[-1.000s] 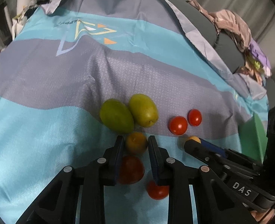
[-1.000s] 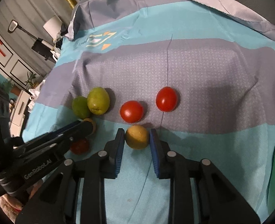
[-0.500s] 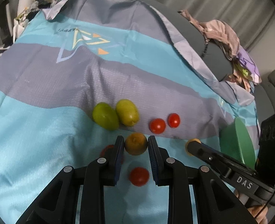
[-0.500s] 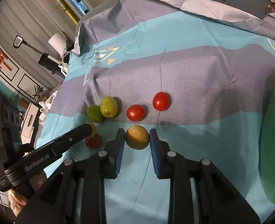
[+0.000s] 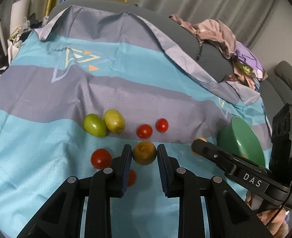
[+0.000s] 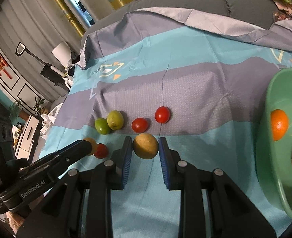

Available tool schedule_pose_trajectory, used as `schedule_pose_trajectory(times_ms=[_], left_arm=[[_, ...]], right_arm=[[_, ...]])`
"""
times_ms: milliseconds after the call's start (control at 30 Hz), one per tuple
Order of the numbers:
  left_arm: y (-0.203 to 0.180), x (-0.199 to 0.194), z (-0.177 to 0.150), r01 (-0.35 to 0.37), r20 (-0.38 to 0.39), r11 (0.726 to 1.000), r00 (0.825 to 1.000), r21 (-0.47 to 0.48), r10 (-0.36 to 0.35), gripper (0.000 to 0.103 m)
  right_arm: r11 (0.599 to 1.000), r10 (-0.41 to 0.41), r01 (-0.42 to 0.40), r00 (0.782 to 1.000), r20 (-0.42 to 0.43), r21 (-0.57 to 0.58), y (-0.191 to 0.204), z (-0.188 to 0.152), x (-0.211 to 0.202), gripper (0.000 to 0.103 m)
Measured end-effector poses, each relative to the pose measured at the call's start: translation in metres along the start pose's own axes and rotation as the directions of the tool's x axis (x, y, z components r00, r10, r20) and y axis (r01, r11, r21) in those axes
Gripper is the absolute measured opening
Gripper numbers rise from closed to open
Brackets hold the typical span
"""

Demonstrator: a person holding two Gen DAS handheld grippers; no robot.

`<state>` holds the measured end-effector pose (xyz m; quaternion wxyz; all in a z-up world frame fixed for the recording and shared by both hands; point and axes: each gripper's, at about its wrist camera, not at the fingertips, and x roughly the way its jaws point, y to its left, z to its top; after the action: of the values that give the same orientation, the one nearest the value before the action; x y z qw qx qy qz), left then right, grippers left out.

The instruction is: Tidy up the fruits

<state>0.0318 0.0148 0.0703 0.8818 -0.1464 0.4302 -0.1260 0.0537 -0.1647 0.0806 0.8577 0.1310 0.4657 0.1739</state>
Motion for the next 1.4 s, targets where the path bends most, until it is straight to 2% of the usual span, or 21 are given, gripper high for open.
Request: schedule_pose_trajectory(times_ms=[400, 667, 800, 1033, 1167, 1300, 1400], left_arm=[[-0.025, -0.023, -0.005, 0.031, 0.053, 0.996, 0.998, 0.078, -0.035, 0.026], [-0.043, -0.028, -0.014, 0.029, 0.056, 0.990, 0.998, 0.136, -0.037, 0.026], [-0.052, -0.032, -0.018, 0.052, 0.052, 0.987, 0.997, 0.154, -0.060, 0.026], [-0.072, -0.042, -0.023, 0.015, 0.070, 0.985, 0.997, 0.173, -0.028, 0.026], [-0.091, -0.057, -0.020, -0.044, 0.109, 0.985, 0.994, 0.166, 0.026, 0.026], [-0.106, -0.067, -0.011, -0.062, 0.083, 0.990, 0.995, 0.124, 0.052, 0.026], [-0.126, -0.071, 0.000, -0.137, 0.085, 0.978, 0.989, 0.156, 0.124, 0.026]], right_arm=[[1.000, -0.015, 0.014, 0.996, 0.090, 0.008, -0.003, -0.008, -0.038, 0.028], [0.997, -0.060, 0.052, 0.988, 0.143, 0.057, -0.019, -0.020, -0.065, 0.028], [0.996, -0.070, 0.060, 0.983, 0.169, 0.066, -0.024, -0.020, -0.074, 0.028], [0.997, -0.065, 0.058, 0.982, 0.180, 0.040, -0.025, -0.018, -0.084, 0.028], [0.999, -0.040, 0.035, 0.981, 0.192, 0.031, -0.028, -0.016, -0.094, 0.028], [1.000, -0.025, 0.022, 0.977, 0.213, 0.016, -0.031, -0.013, -0.108, 0.028], [1.000, -0.018, 0.014, 0.968, 0.250, 0.017, -0.036, -0.011, -0.123, 0.028]])
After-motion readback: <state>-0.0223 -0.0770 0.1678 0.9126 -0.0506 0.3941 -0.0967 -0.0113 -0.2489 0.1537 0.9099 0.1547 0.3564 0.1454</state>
